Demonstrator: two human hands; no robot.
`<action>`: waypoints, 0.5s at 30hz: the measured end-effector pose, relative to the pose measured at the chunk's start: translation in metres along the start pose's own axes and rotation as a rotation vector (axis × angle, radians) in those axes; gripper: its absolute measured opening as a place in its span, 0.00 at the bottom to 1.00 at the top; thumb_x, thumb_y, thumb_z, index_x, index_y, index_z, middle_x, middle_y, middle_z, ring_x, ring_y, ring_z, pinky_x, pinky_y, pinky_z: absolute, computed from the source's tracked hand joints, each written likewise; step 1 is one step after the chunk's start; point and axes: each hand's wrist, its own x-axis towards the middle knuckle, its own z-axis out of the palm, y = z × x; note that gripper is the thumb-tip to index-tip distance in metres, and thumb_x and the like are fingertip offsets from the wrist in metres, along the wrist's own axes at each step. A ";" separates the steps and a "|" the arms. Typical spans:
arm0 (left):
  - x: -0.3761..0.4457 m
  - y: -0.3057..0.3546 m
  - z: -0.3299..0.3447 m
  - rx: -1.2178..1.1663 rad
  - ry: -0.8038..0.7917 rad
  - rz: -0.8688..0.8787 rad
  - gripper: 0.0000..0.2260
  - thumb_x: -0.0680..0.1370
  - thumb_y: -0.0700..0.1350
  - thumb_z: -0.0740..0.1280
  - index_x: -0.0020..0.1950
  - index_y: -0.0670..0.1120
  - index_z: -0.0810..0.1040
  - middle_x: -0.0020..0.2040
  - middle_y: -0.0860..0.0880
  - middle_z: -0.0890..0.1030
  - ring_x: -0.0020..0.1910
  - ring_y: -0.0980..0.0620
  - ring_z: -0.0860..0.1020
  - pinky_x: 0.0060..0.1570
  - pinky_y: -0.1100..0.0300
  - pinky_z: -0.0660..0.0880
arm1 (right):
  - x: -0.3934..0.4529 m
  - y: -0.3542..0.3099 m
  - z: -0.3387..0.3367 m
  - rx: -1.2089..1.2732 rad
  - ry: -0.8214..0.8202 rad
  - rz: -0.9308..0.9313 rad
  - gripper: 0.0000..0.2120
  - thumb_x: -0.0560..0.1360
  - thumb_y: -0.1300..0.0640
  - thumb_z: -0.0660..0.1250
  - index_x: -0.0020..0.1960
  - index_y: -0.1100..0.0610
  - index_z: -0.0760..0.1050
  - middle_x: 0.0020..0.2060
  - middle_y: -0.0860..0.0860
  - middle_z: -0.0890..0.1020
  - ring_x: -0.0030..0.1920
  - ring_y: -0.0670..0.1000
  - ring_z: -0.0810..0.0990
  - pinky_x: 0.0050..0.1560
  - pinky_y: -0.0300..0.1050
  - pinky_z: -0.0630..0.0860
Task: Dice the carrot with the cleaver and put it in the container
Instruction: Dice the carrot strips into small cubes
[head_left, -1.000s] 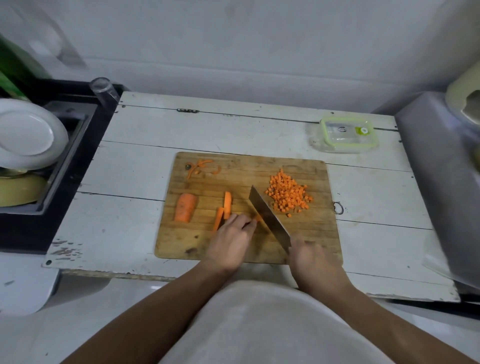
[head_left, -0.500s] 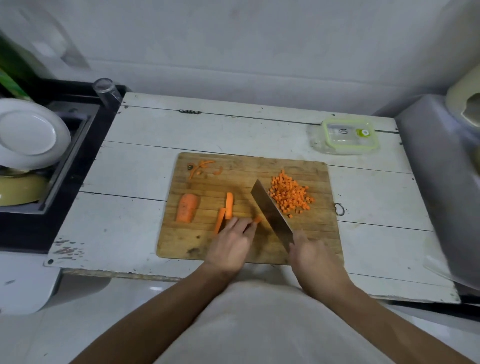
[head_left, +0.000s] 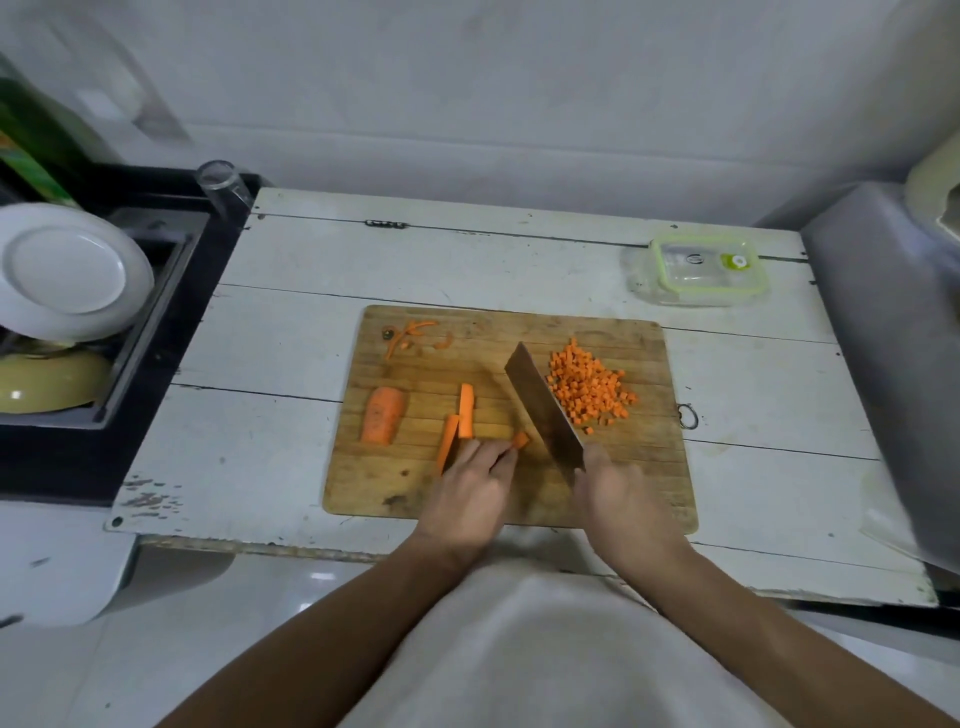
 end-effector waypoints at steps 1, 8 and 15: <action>0.000 0.001 0.000 -0.007 0.008 -0.010 0.17 0.75 0.38 0.74 0.63 0.40 0.82 0.60 0.48 0.81 0.60 0.46 0.79 0.57 0.48 0.81 | -0.006 0.001 -0.003 -0.011 -0.008 -0.005 0.03 0.81 0.60 0.59 0.54 0.55 0.67 0.39 0.56 0.81 0.38 0.60 0.81 0.36 0.54 0.78; 0.001 -0.001 0.004 0.042 -0.006 0.012 0.14 0.76 0.38 0.71 0.62 0.40 0.82 0.60 0.46 0.80 0.59 0.46 0.77 0.65 0.48 0.76 | -0.028 -0.002 -0.004 -0.201 -0.094 -0.083 0.10 0.78 0.63 0.61 0.58 0.55 0.69 0.43 0.54 0.83 0.41 0.57 0.82 0.36 0.48 0.72; 0.002 0.001 -0.004 0.011 0.019 0.021 0.18 0.70 0.36 0.76 0.60 0.43 0.84 0.55 0.49 0.81 0.54 0.49 0.78 0.61 0.50 0.79 | -0.002 -0.008 0.010 -0.077 -0.047 -0.021 0.06 0.80 0.62 0.58 0.55 0.54 0.66 0.41 0.56 0.82 0.40 0.61 0.81 0.33 0.50 0.70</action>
